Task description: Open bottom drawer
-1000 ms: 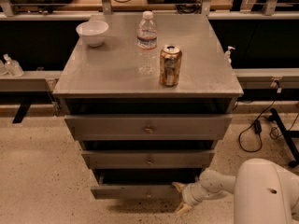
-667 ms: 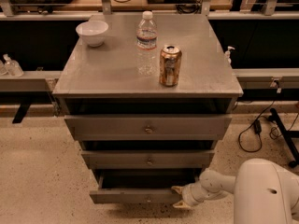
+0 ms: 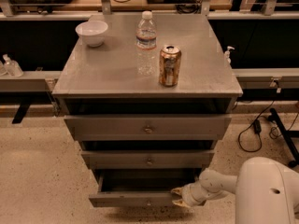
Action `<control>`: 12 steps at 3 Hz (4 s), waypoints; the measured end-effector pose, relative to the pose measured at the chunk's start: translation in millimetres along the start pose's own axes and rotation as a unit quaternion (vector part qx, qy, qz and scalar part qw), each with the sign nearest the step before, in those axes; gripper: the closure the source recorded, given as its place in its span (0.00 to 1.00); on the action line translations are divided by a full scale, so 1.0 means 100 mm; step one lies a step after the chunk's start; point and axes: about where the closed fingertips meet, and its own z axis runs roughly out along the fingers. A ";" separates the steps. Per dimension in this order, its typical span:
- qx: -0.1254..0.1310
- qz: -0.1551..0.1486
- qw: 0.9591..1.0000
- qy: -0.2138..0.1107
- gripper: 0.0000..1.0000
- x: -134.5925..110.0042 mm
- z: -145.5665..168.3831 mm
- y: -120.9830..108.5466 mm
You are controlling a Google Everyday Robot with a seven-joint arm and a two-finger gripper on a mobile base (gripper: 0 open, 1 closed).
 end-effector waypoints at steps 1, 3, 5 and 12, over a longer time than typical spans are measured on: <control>0.000 0.000 1.000 0.000 0.82 0.00 0.00 -0.01; -0.003 0.000 1.000 -0.002 0.36 -0.01 0.03 0.02; -0.004 0.000 1.000 -0.003 0.00 -0.02 0.05 0.03; 0.070 0.064 0.992 -0.076 1.00 -0.14 -0.47 -0.83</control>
Offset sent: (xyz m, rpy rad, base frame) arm 0.0008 -0.0002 0.0000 0.0000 0.0000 0.0000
